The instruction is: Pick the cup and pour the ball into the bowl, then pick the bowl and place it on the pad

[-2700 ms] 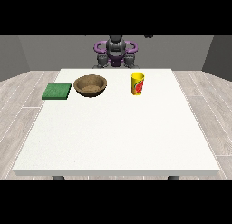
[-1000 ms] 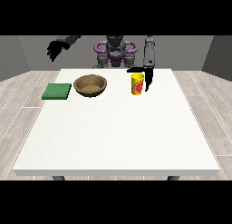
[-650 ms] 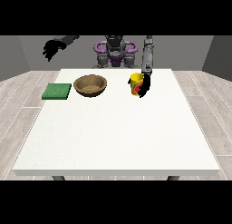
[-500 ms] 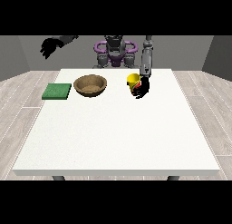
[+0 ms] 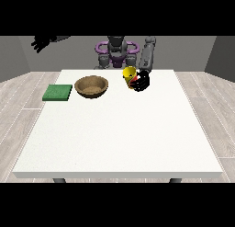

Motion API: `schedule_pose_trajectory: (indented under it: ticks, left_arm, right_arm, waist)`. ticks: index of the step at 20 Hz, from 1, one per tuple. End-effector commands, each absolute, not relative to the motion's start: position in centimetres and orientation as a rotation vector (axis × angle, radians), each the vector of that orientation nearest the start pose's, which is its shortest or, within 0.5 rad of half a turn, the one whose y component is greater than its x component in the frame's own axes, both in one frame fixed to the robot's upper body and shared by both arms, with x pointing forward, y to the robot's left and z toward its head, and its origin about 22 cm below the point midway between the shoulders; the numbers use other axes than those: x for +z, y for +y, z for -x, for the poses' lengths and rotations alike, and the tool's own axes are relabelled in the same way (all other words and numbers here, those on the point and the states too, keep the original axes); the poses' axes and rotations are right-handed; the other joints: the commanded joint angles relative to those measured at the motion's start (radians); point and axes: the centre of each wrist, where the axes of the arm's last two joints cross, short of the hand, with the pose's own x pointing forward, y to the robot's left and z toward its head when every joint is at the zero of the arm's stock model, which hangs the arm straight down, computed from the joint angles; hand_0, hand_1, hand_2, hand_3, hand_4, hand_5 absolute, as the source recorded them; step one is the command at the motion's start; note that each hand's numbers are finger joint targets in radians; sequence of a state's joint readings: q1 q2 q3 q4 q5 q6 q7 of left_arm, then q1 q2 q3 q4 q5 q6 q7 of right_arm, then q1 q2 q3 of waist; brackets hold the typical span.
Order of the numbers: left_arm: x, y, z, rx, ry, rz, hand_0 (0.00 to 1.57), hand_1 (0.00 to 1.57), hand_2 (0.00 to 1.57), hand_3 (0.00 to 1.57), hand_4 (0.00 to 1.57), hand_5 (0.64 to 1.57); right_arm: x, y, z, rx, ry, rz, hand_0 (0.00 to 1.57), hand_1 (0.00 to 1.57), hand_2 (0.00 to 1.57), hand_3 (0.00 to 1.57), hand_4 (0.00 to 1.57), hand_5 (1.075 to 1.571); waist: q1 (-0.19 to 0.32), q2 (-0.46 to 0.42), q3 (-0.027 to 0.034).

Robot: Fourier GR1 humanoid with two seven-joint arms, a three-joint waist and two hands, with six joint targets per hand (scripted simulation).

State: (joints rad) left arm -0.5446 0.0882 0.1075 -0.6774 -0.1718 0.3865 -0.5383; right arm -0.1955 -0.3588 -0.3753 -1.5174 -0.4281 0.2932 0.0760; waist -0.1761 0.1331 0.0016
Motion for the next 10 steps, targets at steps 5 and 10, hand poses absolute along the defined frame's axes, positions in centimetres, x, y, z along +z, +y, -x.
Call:
schedule_pose_trajectory:
  ticks: [5, 10]
  left_arm:
    - [-3.3, 18.0, -37.3, -0.636, -1.702, -0.873, 1.35, 1.35, 1.57, 1.57, 1.42, 1.54]
    - [-2.6, 15.9, -38.2, -0.828, -1.583, -0.964, 1.36, 1.36, 1.57, 1.57, 1.45, 1.533]
  right_arm:
    - [7.7, -38.6, -28.1, -0.052, -1.667, -0.071, 0.0, 0.0, 0.0, 0.24, 0.65, 1.564]
    - [3.4, -40.9, -26.0, -0.136, -1.604, -0.033, 0.0, 0.0, 0.0, 0.08, 0.68, 1.561]
  waist:
    - [-0.006, -0.118, 0.0055]
    - [0.049, -0.15, 0.0014]
